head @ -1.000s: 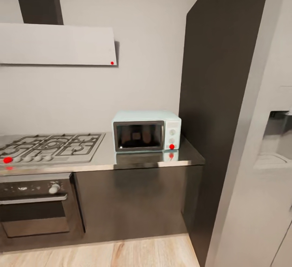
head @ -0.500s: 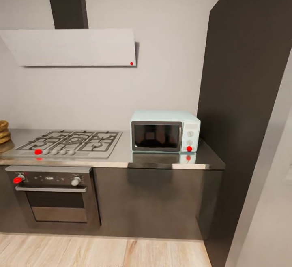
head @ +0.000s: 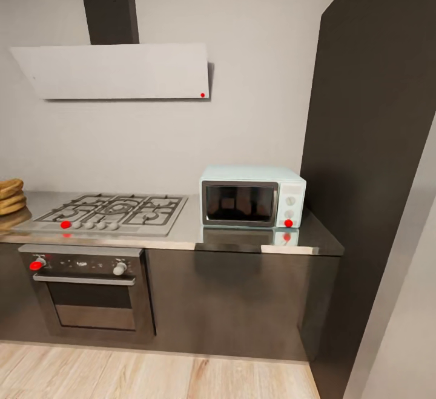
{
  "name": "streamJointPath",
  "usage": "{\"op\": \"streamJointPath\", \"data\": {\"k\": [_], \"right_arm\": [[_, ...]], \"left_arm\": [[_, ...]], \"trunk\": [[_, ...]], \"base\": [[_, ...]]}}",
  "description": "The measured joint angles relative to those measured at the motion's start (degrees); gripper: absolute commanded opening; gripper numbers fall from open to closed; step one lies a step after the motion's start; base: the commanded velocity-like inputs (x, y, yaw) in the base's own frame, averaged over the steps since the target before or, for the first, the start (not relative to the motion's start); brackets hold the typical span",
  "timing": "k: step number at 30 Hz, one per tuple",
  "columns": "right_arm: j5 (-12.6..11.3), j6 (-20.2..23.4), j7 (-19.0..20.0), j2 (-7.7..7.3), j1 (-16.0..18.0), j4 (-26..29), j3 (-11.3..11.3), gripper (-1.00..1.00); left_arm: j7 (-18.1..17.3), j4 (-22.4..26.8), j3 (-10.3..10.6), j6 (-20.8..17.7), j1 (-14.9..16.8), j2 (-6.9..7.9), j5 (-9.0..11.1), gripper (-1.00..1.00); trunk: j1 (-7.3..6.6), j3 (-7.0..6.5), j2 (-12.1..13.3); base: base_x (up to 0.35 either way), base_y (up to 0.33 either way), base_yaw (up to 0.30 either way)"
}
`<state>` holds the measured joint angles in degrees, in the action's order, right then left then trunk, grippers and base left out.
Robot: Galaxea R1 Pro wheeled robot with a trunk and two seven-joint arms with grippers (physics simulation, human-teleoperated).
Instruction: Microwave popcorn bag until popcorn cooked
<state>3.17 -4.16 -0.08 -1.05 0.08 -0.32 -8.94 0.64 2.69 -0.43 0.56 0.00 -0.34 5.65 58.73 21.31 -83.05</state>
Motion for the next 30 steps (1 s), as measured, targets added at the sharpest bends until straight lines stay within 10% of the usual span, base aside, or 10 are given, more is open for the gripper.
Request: {"op": "streamJointPath", "data": {"k": [30], "right_arm": [[0.0, 0.1, 0.0, 0.01, 0.0, 0.0, 0.0, 1.0]], "left_arm": [[0.0, 0.0, 0.1, 0.0, 0.0, 0.0, 0.0, 1.0]], "trunk": [[0.0, 0.0, 0.0]], "base": [[0.085, 0.0, -0.082]]}}
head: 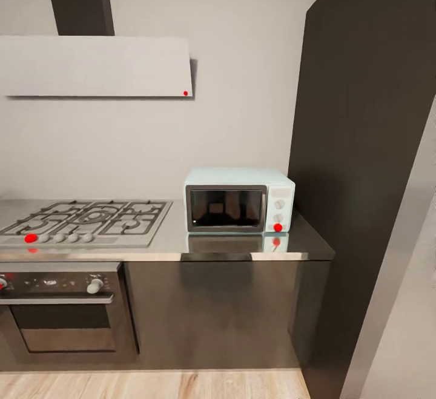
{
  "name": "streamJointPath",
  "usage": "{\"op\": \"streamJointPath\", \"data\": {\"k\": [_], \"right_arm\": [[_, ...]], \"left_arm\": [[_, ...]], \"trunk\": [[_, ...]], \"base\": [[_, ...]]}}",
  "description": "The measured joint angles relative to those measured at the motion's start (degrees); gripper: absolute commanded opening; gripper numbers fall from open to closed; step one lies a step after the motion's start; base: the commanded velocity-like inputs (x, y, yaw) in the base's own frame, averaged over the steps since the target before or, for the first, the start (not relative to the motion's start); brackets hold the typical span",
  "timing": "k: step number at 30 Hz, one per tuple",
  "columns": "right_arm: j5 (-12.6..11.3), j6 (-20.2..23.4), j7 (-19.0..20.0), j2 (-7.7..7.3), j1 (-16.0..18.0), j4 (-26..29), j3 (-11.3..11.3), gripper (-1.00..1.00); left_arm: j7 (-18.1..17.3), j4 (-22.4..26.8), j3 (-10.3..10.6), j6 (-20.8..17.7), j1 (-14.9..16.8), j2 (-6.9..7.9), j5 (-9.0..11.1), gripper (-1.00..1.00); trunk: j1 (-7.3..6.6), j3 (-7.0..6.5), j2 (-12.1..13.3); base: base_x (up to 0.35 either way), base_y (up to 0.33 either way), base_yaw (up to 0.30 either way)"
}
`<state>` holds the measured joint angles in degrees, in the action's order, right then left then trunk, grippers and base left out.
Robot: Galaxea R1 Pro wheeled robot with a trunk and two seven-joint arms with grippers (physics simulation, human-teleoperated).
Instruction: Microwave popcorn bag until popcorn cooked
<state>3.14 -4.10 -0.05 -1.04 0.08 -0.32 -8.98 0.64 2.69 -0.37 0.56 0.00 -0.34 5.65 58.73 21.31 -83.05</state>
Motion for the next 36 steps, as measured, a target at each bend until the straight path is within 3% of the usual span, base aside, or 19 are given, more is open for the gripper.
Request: {"op": "streamJointPath", "data": {"k": [16, 22, 27, 31, 36], "right_arm": [[0.0, 0.0, 0.0, -0.08, 0.0, 0.0, 0.2, 1.0], [1.0, 0.0, 0.4, -0.03, 0.0, 0.9, 0.2, 1.0], [5.9, 2.0, 0.5, 0.46, 0.0, 15.8, 1.9, 1.0], [7.5, 10.3, 0.5, 0.7, 0.0, 31.2, 1.9, 1.0], [7.5, 24.8, 0.9, 1.31, 0.0, 53.7, 2.5, 1.0]], "left_arm": [[0.0, 0.0, 0.0, 0.0, 0.0, 0.0, 0.0, 1.0], [0.0, 0.0, 0.0, 0.0, 0.0, 0.0, 0.0, 1.0], [0.0, 0.0, 0.0, 0.0, 0.0, -0.08, 0.0, 1.0], [0.0, 0.0, 0.0, 0.0, 0.0, -0.04, 0.0, 1.0], [0.0, 0.0, 0.0, 0.0, 0.0, 0.0, 0.0, 1.0]], "trunk": [[0.0, 0.0, 0.0], [0.0, -0.01, 0.0], [0.0, -0.02, 0.0], [0.0, -0.02, 0.0], [0.0, -0.02, 0.0]], "base": [[0.0, 0.0, 0.0], [0.0, 0.0, 0.0], [0.0, 0.0, 0.0], [0.0, 0.0, 0.0], [0.0, 0.0, 0.0]]}}
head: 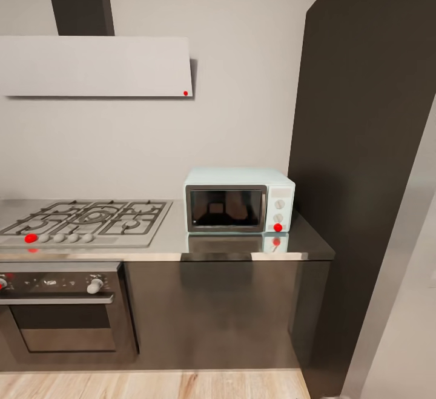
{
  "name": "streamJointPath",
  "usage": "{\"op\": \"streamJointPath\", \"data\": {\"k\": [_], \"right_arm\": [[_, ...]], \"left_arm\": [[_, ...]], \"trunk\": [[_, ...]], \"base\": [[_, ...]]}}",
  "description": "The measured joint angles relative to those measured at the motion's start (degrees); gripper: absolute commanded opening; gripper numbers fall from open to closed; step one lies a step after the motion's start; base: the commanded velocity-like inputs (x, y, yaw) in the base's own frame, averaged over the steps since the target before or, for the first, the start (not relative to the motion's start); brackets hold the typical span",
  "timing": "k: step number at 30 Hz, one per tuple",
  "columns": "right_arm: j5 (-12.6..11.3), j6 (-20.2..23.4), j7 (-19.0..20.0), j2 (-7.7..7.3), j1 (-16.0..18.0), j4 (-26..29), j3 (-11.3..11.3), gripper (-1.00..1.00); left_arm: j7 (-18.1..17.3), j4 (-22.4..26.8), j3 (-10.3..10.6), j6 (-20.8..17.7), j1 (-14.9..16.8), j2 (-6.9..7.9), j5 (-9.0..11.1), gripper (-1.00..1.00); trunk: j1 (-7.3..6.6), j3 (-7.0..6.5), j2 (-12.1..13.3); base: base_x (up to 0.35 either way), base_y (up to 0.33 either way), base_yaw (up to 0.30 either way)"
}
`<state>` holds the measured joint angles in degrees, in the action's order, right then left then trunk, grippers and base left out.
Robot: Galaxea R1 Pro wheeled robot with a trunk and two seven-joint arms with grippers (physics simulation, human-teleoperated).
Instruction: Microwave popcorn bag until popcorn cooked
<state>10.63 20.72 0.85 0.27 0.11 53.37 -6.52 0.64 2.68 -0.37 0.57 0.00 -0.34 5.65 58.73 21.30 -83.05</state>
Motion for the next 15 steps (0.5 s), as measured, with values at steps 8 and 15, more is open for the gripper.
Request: {"op": "streamJointPath", "data": {"k": [8, 15], "right_arm": [[-0.2, 16.1, 0.1, 2.29, 8.3, 22.6, 4.6, 1.0], [-0.5, 28.9, 0.0, 4.26, 26.4, 25.8, 5.2, 1.0]], "left_arm": [[0.0, 0.0, 0.0, 0.0, 0.0, 0.0, 0.0, 1.0], [0.0, 0.0, 0.1, 0.0, 0.0, 0.0, 0.0, 1.0]], "trunk": [[0.0, -0.01, 0.0], [0.0, -0.01, 0.0]], "base": [[0.0, 0.0, 0.0], [0.0, 0.0, 0.0]]}}
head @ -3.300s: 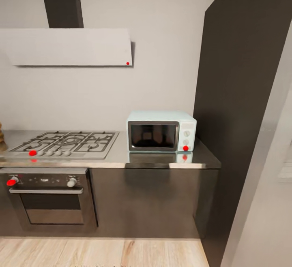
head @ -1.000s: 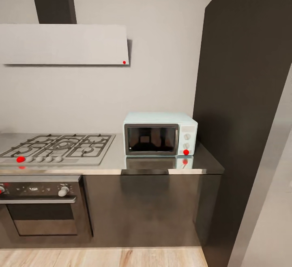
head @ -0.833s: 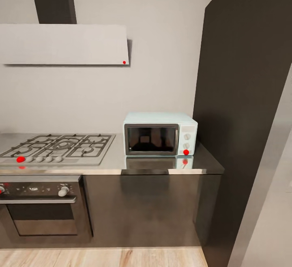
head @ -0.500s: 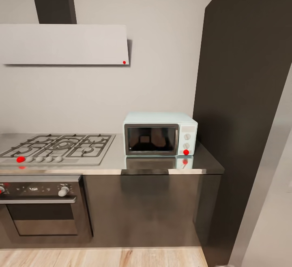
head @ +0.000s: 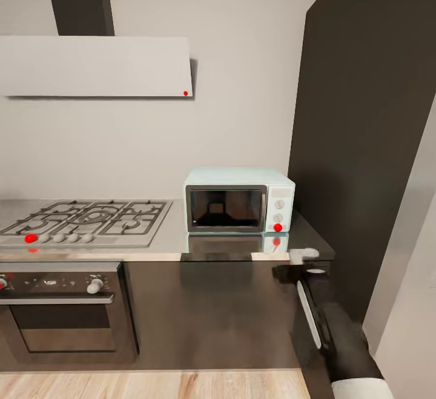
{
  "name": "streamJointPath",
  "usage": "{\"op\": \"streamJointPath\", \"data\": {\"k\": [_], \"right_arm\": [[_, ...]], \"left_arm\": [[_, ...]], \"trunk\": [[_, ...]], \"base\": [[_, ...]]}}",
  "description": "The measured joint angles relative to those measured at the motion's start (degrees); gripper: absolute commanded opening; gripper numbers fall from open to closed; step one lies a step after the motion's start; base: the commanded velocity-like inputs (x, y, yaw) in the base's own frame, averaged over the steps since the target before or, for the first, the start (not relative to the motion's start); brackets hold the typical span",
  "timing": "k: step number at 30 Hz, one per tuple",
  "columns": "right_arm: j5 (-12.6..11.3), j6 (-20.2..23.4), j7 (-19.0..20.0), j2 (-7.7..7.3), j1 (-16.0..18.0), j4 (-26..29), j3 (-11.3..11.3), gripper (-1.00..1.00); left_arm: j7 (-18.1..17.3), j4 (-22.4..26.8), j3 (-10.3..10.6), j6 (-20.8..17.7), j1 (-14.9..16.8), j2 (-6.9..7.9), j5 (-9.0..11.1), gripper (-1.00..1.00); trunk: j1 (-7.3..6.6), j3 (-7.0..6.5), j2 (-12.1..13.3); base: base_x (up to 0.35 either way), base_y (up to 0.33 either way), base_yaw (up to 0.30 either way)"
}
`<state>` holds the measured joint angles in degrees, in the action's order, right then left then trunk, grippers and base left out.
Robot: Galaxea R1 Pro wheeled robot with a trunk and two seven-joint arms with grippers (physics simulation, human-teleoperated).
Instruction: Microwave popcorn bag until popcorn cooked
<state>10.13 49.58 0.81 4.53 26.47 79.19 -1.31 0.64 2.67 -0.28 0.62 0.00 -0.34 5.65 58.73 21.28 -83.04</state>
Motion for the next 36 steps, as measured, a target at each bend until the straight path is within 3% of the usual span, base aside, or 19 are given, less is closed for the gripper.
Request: {"op": "streamJointPath", "data": {"k": [4, 9, 14, 19, 36], "right_arm": [[0.0, 2.9, -0.1, 0.99, 6.9, 1.0, 0.0, 1.0], [0.2, 2.2, -0.6, 1.25, 12.4, 1.9, 0.0, 1.0], [0.2, -4.2, -0.9, 1.4, 13.0, 3.8, -0.1, 1.0], [0.5, -9.4, -1.0, 3.26, 13.0, 3.0, -0.1, 1.0], [0.2, -10.5, -1.9, 3.27, 12.9, 1.2, -0.2, 1.0]], "left_arm": [[0.0, 0.0, 0.0, 0.0, 0.0, 0.0, 0.0, 1.0], [0.0, 0.0, 0.0, 0.0, 0.0, 0.0, 0.0, 1.0], [0.0, 0.0, 0.0, 0.0, 0.0, 0.0, 0.0, 1.0], [0.0, 0.0, 0.0, 0.0, 0.0, 0.02, 0.0, 1.0], [0.0, 0.0, -0.1, 0.0, 0.0, 0.0, 0.0, 1.0]], "trunk": [[0.0, 0.0, 0.0], [0.0, 0.01, 0.0], [0.0, 0.01, 0.0], [0.0, 0.01, 0.0], [0.0, 0.01, 0.0]], "base": [[0.0, 0.0, 0.0], [0.0, 0.0, 0.0], [0.0, 0.0, 0.0], [0.0, 0.0, 0.0], [0.0, 0.063, 0.0]]}}
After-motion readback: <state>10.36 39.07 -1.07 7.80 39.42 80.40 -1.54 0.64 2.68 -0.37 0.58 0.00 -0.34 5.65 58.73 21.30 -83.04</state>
